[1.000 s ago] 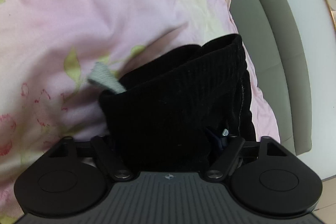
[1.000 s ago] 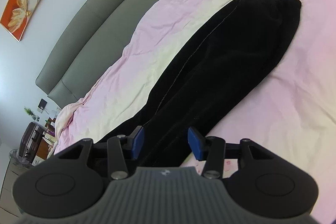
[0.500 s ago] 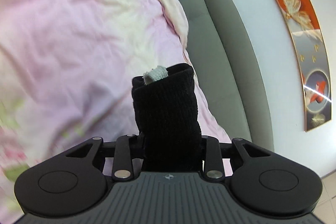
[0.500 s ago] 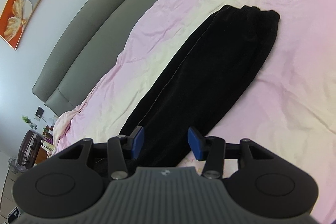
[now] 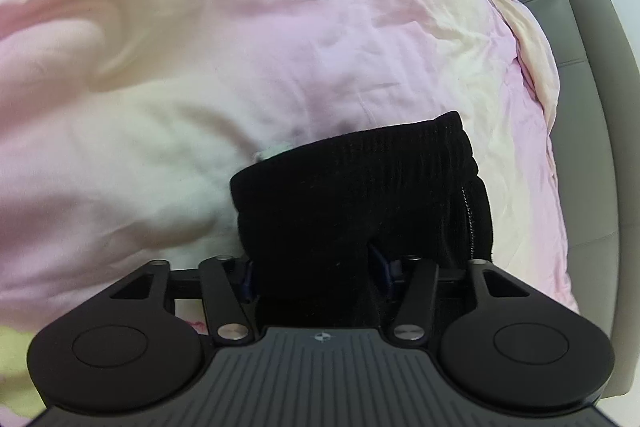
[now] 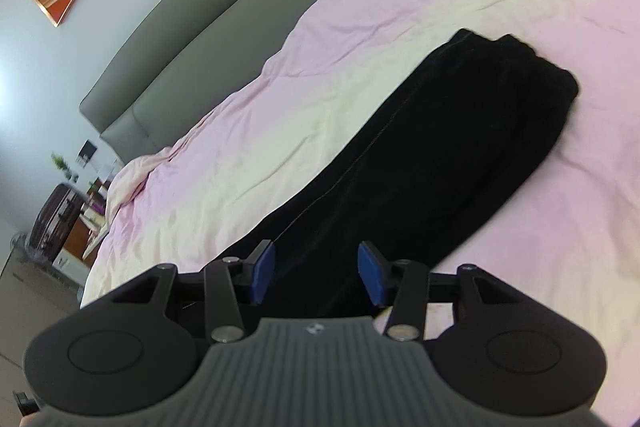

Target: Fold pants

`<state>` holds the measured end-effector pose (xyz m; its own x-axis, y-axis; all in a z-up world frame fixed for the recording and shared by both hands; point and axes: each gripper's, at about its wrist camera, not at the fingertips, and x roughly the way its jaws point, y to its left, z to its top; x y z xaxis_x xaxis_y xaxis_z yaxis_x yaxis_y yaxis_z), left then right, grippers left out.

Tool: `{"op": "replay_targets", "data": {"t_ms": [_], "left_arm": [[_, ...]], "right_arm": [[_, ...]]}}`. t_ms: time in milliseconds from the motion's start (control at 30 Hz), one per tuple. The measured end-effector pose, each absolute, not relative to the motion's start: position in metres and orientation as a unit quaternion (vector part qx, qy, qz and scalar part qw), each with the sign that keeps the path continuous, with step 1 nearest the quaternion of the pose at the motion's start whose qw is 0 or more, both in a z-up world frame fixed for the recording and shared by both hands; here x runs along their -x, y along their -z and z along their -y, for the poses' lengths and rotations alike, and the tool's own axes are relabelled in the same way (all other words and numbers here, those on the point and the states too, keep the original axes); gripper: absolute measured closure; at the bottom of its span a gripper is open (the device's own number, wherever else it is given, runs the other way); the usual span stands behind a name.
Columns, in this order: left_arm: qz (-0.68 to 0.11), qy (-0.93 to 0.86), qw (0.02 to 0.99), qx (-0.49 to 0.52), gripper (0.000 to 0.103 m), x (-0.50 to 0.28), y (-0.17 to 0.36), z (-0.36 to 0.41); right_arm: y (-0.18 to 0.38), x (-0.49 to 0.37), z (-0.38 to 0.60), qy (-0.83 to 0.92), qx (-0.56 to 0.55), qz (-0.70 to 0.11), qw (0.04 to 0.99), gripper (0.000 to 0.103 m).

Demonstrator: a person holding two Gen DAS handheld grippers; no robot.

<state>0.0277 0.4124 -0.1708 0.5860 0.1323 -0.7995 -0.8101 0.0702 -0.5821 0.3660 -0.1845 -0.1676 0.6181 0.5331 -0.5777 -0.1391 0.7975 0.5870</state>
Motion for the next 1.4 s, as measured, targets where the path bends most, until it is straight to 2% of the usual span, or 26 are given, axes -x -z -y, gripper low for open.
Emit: {"op": "replay_targets", "data": {"t_ms": [133, 267, 400, 533, 800, 833, 867, 933, 967, 1067, 1133, 1233, 1333, 1400], "left_arm": [[-0.271, -0.342, 0.635, 0.638, 0.039, -0.010, 0.189, -0.421], [-0.275, -0.343, 0.639, 0.632, 0.038, -0.012, 0.189, -0.422], [-0.273, -0.340, 0.633, 0.640, 0.036, -0.012, 0.192, -0.424], [-0.273, -0.339, 0.631, 0.642, 0.033, -0.012, 0.194, -0.424], [-0.273, -0.339, 0.627, 0.646, 0.025, -0.019, 0.200, -0.427], [-0.273, -0.339, 0.627, 0.646, 0.024, -0.019, 0.200, -0.428], [-0.273, -0.339, 0.626, 0.647, 0.024, -0.020, 0.200, -0.428], [-0.273, -0.339, 0.625, 0.648, 0.025, -0.019, 0.200, -0.428], [-0.268, -0.338, 0.623, 0.652, 0.028, -0.017, 0.200, -0.428], [-0.250, -0.335, 0.619, 0.665, 0.035, -0.008, 0.197, -0.426], [-0.251, -0.335, 0.624, 0.660, 0.035, -0.009, 0.195, -0.425], [-0.259, -0.340, 0.631, 0.648, 0.032, -0.013, 0.195, -0.424], [-0.261, -0.342, 0.634, 0.643, 0.032, -0.016, 0.197, -0.426], [-0.260, -0.342, 0.634, 0.644, 0.032, -0.015, 0.197, -0.426]], "right_arm": [[0.174, -0.389, 0.102, -0.245, -0.155, -0.424, 0.858, 0.058], [0.181, -0.404, 0.001, -0.302, 0.067, -0.389, 0.868, 0.056], [0.192, -0.423, -0.063, -0.428, 0.224, -0.345, 0.805, 0.052], [0.192, -0.444, -0.087, -0.518, 0.308, -0.312, 0.735, 0.050], [0.218, -0.498, -0.119, -0.519, 0.369, -0.373, 0.675, 0.066], [0.224, -0.498, -0.122, -0.520, 0.376, -0.382, 0.665, 0.080], [0.229, -0.497, -0.124, -0.522, 0.385, -0.390, 0.654, 0.102], [0.230, -0.490, -0.123, -0.528, 0.410, -0.373, 0.644, 0.103], [0.226, -0.488, -0.121, -0.530, 0.411, -0.359, 0.649, 0.103], [0.203, -0.497, -0.111, -0.532, 0.368, -0.327, 0.689, 0.103], [0.192, -0.506, -0.105, -0.527, 0.333, -0.315, 0.716, 0.103], [0.199, -0.515, -0.110, -0.510, 0.314, -0.326, 0.731, 0.103], [0.233, -0.517, -0.131, -0.472, 0.348, -0.368, 0.721, 0.103], [0.250, -0.513, -0.143, -0.426, 0.377, -0.362, 0.739, 0.092]]}}
